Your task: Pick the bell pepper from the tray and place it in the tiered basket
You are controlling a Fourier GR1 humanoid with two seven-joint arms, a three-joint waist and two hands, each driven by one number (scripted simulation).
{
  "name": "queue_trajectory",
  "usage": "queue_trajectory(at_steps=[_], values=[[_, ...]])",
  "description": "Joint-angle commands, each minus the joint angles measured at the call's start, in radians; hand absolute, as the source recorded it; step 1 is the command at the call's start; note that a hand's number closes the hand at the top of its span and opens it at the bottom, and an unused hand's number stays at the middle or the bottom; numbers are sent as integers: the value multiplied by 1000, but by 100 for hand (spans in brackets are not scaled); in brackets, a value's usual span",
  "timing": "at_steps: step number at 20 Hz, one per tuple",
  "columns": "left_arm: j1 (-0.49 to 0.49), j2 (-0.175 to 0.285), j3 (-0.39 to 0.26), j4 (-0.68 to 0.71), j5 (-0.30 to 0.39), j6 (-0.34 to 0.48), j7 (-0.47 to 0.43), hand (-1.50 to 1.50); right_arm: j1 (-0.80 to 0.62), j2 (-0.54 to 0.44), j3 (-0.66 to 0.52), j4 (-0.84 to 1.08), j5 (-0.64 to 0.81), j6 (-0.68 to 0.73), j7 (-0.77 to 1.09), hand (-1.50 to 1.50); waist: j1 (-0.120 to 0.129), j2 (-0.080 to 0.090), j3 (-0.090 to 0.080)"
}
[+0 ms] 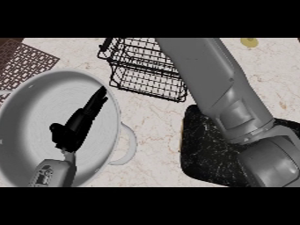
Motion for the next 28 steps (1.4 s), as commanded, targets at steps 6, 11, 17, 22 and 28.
queue_trajectory(at_steps=[6,11,17,22,28], values=[[-24,-2,13,28,5,-2,-1,0,-61,0,-128,160,-260,-36,111,-150,11,-2,-1],[-18,18,38,38,23,-19,-5,0,-35,0,-149,169,-331,-113,-14,-150,-14,-6,0],[34,13,37,15,15,0,-3,0,-22,-25,-95,109,-205,-358,-10,-150,-53,-13,0],[55,12,39,-23,11,16,6,0,6,-120,-78,66,-156,-525,2,-150,-73,-21,1],[63,23,72,-13,19,28,7,0,120,-243,-143,-140,-246,-466,-71,-150,-117,-37,3]])
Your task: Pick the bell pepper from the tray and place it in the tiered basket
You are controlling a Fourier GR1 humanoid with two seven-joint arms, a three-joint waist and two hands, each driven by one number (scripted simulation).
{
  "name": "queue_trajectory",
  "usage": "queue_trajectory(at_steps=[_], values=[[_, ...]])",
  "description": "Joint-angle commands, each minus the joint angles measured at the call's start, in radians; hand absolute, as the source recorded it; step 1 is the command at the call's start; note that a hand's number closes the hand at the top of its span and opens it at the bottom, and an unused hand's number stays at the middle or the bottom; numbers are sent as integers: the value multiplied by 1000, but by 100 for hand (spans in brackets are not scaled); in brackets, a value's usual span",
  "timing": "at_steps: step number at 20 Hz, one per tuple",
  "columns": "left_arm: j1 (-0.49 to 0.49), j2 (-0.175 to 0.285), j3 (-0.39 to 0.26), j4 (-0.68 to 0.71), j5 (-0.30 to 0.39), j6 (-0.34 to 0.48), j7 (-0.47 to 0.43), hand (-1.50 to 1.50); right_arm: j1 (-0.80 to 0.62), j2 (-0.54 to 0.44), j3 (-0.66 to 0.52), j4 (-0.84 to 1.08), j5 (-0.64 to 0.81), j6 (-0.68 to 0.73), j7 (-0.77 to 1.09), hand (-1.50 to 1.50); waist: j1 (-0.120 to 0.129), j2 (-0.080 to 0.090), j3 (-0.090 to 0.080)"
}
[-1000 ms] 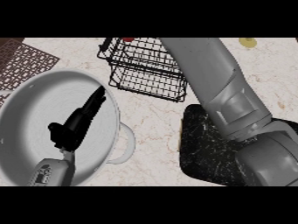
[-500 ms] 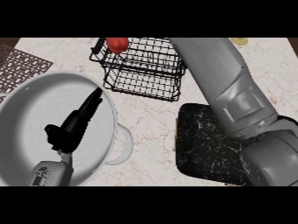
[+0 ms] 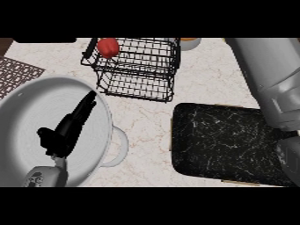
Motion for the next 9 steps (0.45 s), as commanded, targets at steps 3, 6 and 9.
queue_trajectory(at_steps=[3,6,9], values=[[50,-22,-11,2,-25,36,-3,0,192,-144,-59,-199,-95,125,-81,-150,-33,-9,-1],[42,6,20,-28,-5,26,8,0,324,-186,-60,-322,-134,226,-91,-150,-50,-16,-1],[54,10,10,-40,13,-10,18,0,425,-262,-66,-433,-179,361,-59,-150,-38,-11,-2]])
